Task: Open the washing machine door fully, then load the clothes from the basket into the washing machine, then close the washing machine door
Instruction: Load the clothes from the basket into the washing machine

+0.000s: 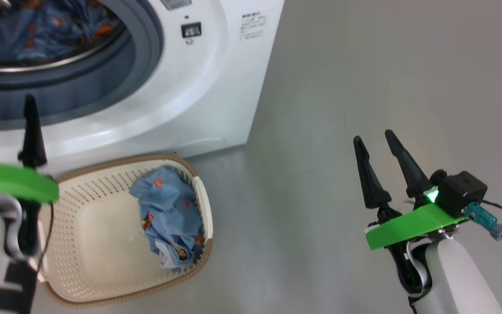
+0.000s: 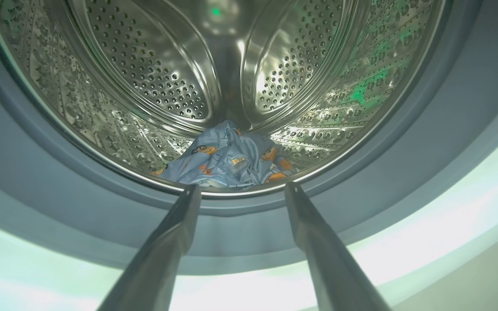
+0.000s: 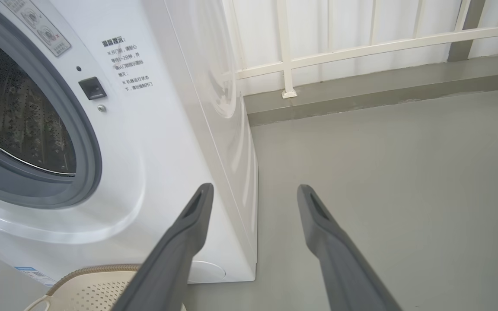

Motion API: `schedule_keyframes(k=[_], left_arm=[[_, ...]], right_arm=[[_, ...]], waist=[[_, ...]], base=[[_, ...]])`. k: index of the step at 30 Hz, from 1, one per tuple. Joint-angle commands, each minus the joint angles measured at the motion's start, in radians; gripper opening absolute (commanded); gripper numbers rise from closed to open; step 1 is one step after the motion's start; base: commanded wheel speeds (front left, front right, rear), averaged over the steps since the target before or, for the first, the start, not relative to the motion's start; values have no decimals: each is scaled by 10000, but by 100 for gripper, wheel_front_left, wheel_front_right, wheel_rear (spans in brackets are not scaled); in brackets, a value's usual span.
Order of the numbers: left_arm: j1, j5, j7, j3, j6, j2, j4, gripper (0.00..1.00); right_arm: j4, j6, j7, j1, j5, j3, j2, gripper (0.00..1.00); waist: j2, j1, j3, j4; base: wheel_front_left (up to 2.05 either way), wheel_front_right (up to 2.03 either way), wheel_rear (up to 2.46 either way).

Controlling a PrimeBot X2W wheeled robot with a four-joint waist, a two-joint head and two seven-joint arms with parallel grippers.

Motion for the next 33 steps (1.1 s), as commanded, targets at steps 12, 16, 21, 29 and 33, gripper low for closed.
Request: schedule_keyframes(k=[12, 16, 21, 29, 33], left_arm=[[2604, 342, -60, 749, 280, -78, -1992, 100], [3217, 392, -60, 825, 350, -365, -2442, 100], [3797, 513, -60, 935, 456, -625, -2756, 100], [4787, 788, -60, 1292, 590, -986, -3527, 100], [5158, 851, -60, 1380, 601, -1117, -3773, 100]], right_arm=[[143, 16, -118, 725, -368, 69, -2, 100], [249, 16, -118, 839, -324, 102, -113, 100], [318, 16, -118, 965, -232, 93, -198, 100], [378, 16, -118, 1293, -117, 57, -423, 100], [368, 16, -118, 1361, -84, 64, -473, 100]], waist=[[0, -1, -1786, 661], [0, -1, -2155, 825], [0, -1, -2511, 950], [0, -1, -3028, 1239], [0, -1, -3129, 1335]], base=[[0, 0, 0], [0, 0, 0], [0, 0, 0], [0, 0, 0], [0, 0, 0]])
